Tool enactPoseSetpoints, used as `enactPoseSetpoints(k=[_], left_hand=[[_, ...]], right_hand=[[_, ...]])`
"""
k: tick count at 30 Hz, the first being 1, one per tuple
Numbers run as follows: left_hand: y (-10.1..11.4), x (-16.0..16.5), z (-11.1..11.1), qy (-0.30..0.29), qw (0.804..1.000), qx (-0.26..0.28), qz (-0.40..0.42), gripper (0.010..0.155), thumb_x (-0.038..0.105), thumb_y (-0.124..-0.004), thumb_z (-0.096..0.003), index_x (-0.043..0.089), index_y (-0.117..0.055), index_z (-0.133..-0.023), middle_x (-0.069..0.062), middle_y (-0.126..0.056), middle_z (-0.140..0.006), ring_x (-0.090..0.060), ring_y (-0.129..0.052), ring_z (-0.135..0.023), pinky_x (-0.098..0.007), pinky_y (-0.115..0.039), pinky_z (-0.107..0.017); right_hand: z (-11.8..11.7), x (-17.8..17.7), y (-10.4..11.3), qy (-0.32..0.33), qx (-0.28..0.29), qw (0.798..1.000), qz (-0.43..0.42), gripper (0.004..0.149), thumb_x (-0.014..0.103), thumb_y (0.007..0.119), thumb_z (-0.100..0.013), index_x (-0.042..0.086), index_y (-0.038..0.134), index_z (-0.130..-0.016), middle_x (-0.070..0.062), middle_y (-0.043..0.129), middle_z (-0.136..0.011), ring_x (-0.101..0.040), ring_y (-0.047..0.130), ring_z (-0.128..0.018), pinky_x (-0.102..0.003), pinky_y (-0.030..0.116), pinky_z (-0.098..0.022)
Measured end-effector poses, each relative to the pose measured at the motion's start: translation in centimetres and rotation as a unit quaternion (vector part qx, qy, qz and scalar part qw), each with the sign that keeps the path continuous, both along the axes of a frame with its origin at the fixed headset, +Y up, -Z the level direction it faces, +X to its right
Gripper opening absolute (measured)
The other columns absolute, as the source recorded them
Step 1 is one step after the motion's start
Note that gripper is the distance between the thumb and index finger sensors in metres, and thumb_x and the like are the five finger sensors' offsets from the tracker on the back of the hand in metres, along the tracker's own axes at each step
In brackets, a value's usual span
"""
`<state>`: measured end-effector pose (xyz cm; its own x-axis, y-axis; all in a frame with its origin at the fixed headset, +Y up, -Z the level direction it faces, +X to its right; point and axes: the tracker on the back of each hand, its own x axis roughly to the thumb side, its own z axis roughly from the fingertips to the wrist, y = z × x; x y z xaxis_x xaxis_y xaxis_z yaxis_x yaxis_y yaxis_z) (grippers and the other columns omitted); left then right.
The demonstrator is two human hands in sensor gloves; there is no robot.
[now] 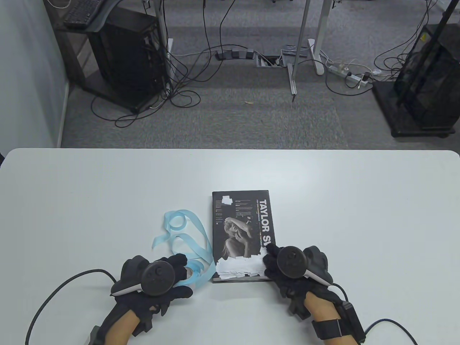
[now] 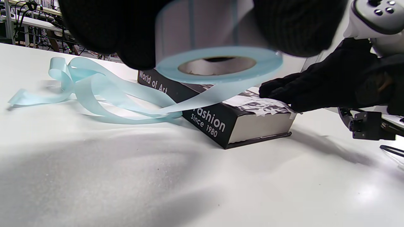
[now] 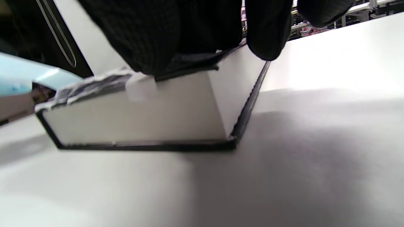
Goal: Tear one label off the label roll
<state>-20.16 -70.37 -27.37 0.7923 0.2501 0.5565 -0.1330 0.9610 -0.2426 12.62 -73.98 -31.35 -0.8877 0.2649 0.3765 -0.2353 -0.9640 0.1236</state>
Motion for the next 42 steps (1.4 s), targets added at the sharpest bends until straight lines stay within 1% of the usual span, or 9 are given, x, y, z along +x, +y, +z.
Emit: enactPoseSetpoints(k=[2,5,9,12,17,23,26,33,42], left_hand=[[0.0,0.0,0.1,0.001,1.0,0.0,0.0,0.063,0.055,-0.076,-0.0403,0.007,-0.078,-0.081,-0.016,-0.059,-0.107,-0.038,-0.081,-0.084,-0.054,-0.071,-0.059],[0.0,-0.2,0.0,0.004,1.0,0.001,0.0,0.063,0.055,-0.076,-0.0403,0.007,-0.078,-0.081,-0.016,-0.059,-0.107,-0.038,-0.081,-0.084,-0.054,-0.071,-0.059],[-0.1,-1.2,-0.2,0.021,1.0,-0.001,0.005,0.063,0.055,-0.076,-0.0404,0.007,-0.078,-0.081,-0.016,-0.059,-0.107,-0.038,-0.081,-0.084,-0.054,-0.071,-0.059],[0.0,-2.2,-0.4,0.037,0.999,0.003,0.004,0.063,0.056,-0.076,-0.0404,0.007,-0.078,-0.081,-0.016,-0.059,-0.107,-0.038,-0.081,-0.084,-0.054,-0.071,-0.059],[0.0,-4.2,-1.3,0.078,0.997,0.005,-0.002,0.063,0.056,-0.076,-0.0408,0.007,-0.078,-0.081,-0.016,-0.059,-0.107,-0.038,-0.081,-0.084,-0.054,-0.071,-0.059],[-0.7,-6.6,-2.4,0.118,0.993,-0.005,-0.018,0.063,0.056,-0.076,-0.0408,0.008,-0.078,-0.081,-0.015,-0.059,-0.107,-0.038,-0.081,-0.084,-0.054,-0.072,-0.059],[-1.1,-8.2,-3.0,0.141,0.99,-0.014,-0.006,0.063,0.056,-0.076,-0.0409,0.008,-0.078,-0.081,-0.016,-0.059,-0.107,-0.038,-0.081,-0.084,-0.054,-0.072,-0.059],[-2.6,-11.6,-4.2,0.195,0.98,-0.045,-0.017,0.063,0.056,-0.076,-0.0418,0.008,-0.077,-0.082,-0.015,-0.059,-0.107,-0.038,-0.081,-0.085,-0.053,-0.072,-0.059],[-5.1,-13.2,-5.4,0.227,0.969,-0.092,-0.039,0.062,0.055,-0.075,-0.0437,0.008,-0.076,-0.084,-0.016,-0.056,-0.109,-0.038,-0.078,-0.088,-0.054,-0.069,-0.062]], right_hand=[[0.5,-0.6,0.0,0.01,0.02,0.999,0.033,0.046,0.035,0.087,-0.039,0.011,0.083,-0.078,-0.013,0.073,-0.097,-0.044,0.086,-0.083,-0.062,0.067,-0.06],[0.6,-0.6,-0.1,0.011,0.024,0.999,0.03,0.048,0.037,0.086,-0.039,0.01,0.083,-0.079,-0.015,0.073,-0.097,-0.045,0.086,-0.081,-0.061,0.069,-0.06],[0.4,0.7,-0.4,-0.004,0.037,0.998,-0.045,0.046,0.04,0.085,-0.041,0.011,0.087,-0.077,-0.014,0.078,-0.095,-0.044,0.089,-0.079,-0.06,0.07,-0.058],[0.0,1.9,-0.4,-0.026,0.034,0.994,-0.102,0.042,0.034,0.082,-0.042,0.011,0.088,-0.077,-0.015,0.08,-0.093,-0.043,0.09,-0.078,-0.06,0.07,-0.058],[-0.3,4.4,0.8,-0.081,0.093,0.979,-0.164,0.04,0.032,0.083,-0.042,0.01,0.09,-0.075,-0.017,0.085,-0.089,-0.043,0.095,-0.072,-0.059,0.073,-0.056],[-0.1,6.2,1.9,-0.122,0.155,0.96,-0.198,0.039,0.034,0.085,-0.041,0.01,0.094,-0.07,-0.017,0.093,-0.081,-0.041,0.1,-0.065,-0.057,0.077,-0.052],[-0.2,6.5,1.9,-0.132,0.157,0.956,-0.209,0.038,0.034,0.085,-0.041,0.01,0.094,-0.07,-0.017,0.093,-0.08,-0.041,0.101,-0.063,-0.057,0.077,-0.052],[-0.3,6.1,1.6,-0.124,0.145,0.96,-0.204,0.038,0.034,0.085,-0.041,0.01,0.094,-0.07,-0.017,0.093,-0.081,-0.041,0.1,-0.064,-0.057,0.077,-0.052],[-0.4,6.0,1.7,-0.117,0.141,0.961,-0.205,0.039,0.034,0.085,-0.042,0.01,0.094,-0.071,-0.017,0.093,-0.081,-0.041,0.1,-0.064,-0.057,0.076,-0.052]])
